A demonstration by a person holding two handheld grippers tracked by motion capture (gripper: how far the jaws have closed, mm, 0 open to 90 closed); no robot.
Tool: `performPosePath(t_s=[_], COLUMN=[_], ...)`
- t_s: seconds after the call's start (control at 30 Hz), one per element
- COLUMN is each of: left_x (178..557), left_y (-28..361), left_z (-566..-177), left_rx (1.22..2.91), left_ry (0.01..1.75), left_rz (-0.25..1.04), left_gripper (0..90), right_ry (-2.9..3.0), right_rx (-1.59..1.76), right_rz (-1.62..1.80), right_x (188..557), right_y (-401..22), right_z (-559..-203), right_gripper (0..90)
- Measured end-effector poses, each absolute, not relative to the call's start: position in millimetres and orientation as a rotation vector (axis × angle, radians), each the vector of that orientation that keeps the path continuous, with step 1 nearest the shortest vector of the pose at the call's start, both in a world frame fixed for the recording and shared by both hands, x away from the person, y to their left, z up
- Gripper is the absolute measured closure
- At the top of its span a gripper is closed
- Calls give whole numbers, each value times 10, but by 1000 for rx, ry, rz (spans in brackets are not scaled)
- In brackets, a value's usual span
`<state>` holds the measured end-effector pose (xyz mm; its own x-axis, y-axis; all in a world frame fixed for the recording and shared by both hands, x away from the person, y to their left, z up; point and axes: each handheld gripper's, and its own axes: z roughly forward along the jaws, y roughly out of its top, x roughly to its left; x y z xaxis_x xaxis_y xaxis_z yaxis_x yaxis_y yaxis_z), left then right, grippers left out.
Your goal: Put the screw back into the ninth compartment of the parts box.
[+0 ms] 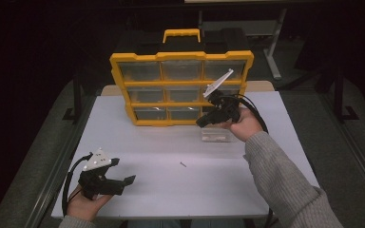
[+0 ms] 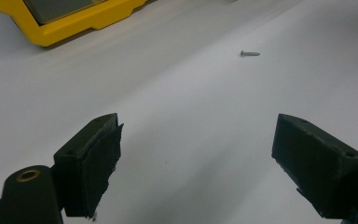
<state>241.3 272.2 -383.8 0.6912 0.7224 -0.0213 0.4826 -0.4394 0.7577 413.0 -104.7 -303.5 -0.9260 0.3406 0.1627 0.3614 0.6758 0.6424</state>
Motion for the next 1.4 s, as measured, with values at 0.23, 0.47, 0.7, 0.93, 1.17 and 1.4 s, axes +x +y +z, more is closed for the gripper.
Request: performPosePath(t_s=[0.23,0.47,0.7,0.93,1.17,1.4], left_x=[2413,2413,2414,2414,2418,2417], left_y=[2725,2723,2726,2724,2720,2720], left_z=[-3835,-3836,-3838,-3836,-3842,-3842], left_rx=[2121,2123,2120,2124,2127,2127], left_ry=[919,920,920,918,920,920], left_rz=[397,393,395,392,387,388], left_gripper=[152,152,152,151,152,152], right_ry=[-2847,-2852,-2851,-2828,-2802,-2797], right_rx=[-672,-719,-783,-849,-915,-938], right_rz=[-1095,-1099,-1080,-1065,-1036,-1022], right_x=[4170,4243,4293,4342,4357,4383], right_y=[-1224,-1376,-1464,-1542,-1606,-1645], right_z=[-3017,-3044,-3107,-3233,-3357,-3480], right_gripper=[872,872,871,870,870,869])
